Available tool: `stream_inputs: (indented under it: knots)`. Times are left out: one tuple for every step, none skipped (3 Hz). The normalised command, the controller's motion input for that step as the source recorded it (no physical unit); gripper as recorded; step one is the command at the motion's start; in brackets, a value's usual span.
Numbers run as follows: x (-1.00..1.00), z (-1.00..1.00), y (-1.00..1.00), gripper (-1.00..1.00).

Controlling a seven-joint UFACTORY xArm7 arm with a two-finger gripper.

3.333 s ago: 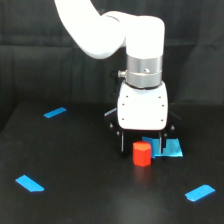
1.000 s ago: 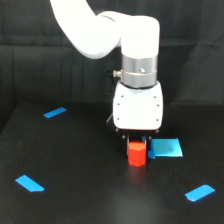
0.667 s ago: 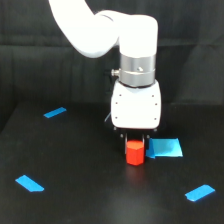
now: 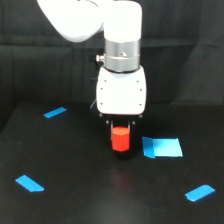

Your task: Pick up the red object from the table

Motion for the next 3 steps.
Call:
stream_inputs:
  knots:
    - [-0.27,1.0,0.1,-1.0]
    - [-0.21,1.0,-0.2,-1.0]
    - [0.01,1.0,-0.12,-1.0]
